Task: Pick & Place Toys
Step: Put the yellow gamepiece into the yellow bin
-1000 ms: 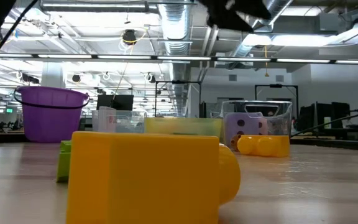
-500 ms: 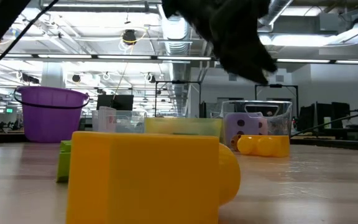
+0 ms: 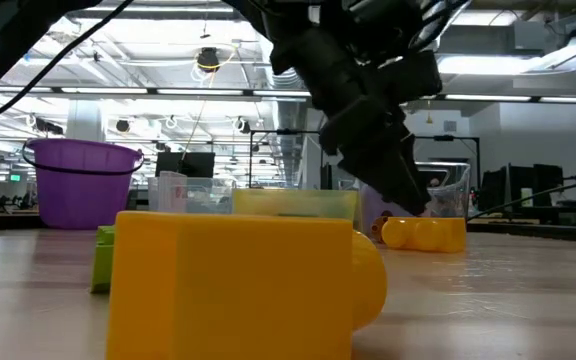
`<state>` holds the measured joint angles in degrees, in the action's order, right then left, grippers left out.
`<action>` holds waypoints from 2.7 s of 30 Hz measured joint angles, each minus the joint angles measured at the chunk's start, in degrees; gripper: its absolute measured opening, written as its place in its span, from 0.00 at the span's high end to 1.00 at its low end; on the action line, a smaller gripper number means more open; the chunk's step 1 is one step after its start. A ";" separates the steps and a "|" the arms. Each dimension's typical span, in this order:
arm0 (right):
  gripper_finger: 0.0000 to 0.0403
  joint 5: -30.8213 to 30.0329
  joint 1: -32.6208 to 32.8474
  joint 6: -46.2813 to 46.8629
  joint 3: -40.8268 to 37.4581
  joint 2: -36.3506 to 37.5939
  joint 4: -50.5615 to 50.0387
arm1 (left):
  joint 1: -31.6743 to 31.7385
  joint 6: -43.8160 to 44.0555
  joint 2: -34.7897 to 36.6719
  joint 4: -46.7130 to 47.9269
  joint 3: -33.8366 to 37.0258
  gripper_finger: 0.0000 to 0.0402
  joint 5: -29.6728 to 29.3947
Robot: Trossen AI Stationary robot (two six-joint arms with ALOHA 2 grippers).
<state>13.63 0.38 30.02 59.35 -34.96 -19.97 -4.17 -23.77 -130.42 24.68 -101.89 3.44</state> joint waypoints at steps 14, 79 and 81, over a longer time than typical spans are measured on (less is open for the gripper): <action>0.34 -0.02 0.00 -0.04 0.00 0.02 -1.66 | 2.12 -4.44 -1.70 -1.55 1.38 0.06 -0.96; 0.34 0.02 -0.07 -2.21 -0.02 0.15 -3.58 | -0.08 19.99 3.42 13.73 1.89 0.34 -4.06; 0.34 0.02 -0.07 -2.93 -0.02 0.15 -3.56 | -0.06 21.79 5.21 14.22 3.44 0.34 -5.36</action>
<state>13.65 0.32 27.09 59.33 -34.81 -23.53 -4.24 -1.98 -125.21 38.90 -98.44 -1.92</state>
